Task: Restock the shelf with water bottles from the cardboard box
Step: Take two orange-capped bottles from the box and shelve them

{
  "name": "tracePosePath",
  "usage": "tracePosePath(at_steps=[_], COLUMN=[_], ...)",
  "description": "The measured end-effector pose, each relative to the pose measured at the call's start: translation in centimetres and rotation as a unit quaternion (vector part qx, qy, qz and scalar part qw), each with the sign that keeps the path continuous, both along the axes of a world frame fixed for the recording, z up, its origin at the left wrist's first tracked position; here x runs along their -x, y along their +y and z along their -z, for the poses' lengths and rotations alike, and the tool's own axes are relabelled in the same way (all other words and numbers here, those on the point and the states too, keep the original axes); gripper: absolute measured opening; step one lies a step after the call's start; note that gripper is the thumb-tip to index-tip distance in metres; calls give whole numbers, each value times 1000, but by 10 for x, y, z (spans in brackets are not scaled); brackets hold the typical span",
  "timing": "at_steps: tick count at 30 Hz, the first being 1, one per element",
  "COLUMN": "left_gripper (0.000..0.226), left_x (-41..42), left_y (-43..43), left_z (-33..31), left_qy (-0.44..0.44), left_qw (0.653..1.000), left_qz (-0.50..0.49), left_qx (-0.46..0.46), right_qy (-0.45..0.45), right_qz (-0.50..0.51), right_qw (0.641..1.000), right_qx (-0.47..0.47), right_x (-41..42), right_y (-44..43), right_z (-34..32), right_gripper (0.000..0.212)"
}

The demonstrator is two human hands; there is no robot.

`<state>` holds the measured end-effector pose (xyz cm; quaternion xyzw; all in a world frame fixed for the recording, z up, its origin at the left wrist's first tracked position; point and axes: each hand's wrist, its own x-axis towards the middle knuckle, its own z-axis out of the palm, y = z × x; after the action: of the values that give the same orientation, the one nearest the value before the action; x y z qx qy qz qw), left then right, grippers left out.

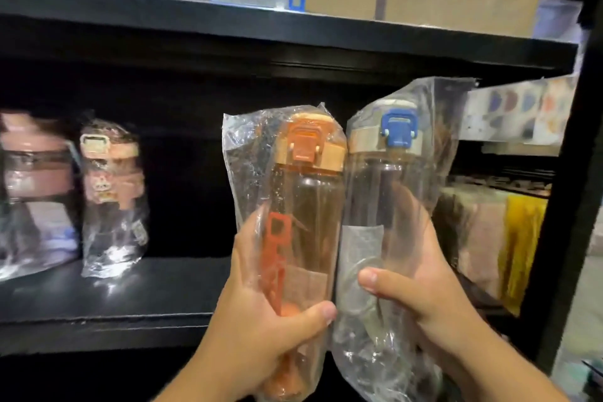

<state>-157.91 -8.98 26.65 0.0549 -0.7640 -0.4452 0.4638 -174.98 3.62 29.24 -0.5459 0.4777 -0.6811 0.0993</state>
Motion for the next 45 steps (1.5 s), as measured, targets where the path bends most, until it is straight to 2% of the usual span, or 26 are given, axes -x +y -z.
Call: tracePosePath(at_steps=[5,9,14,20,25,27,30,32,36,38,41,45], left_gripper=[116,116,123,114,112,103,67,64,77,70,60,65], left_x=[9,8,2,-7,-8,-6,0,3,12,15,18,20], left_y=[-21,-40,-67,-86,-107,-121,-141,-150,-158,-158,-154,-157], left_z=[-20,-23,-17,-10,-16,-18,-16,-16,-13,-12,-11,-9], left_qy=[12,-17,-62,-82,-111,-120,-154,-162,-149,-167,-196,-188], left_qw=[992,978,968,961,956,953,944,944,947,939,927,930], left_qz=[-118,-198,-241,-264,-272,-277,-293,-285,-280,-297,-313,-313], left_qx=[49,58,33,19,4,1,-14,-35,-44,-49,-62,-42], right_qy=[18,29,26,47,84,84,85,91,99,100,107,118], right_qz=[-66,-68,-89,-87,5,35,78,108,150,166,189,200], right_qw=[998,997,990,984,978,977,972,968,964,960,954,954], right_qx=[6,-25,-106,-149,-191,-194,-205,-208,-197,-200,-209,-191], right_x=[14,16,17,17,28,32,35,36,38,37,35,29], right_y=[-44,-79,-112,-132,-144,-147,-148,-148,-149,-153,-160,-166], right_z=[-28,-27,-7,2,0,-2,-5,-6,-3,-1,3,5], right_gripper=[102,109,93,81,93,89,57,41,54,57,46,68])
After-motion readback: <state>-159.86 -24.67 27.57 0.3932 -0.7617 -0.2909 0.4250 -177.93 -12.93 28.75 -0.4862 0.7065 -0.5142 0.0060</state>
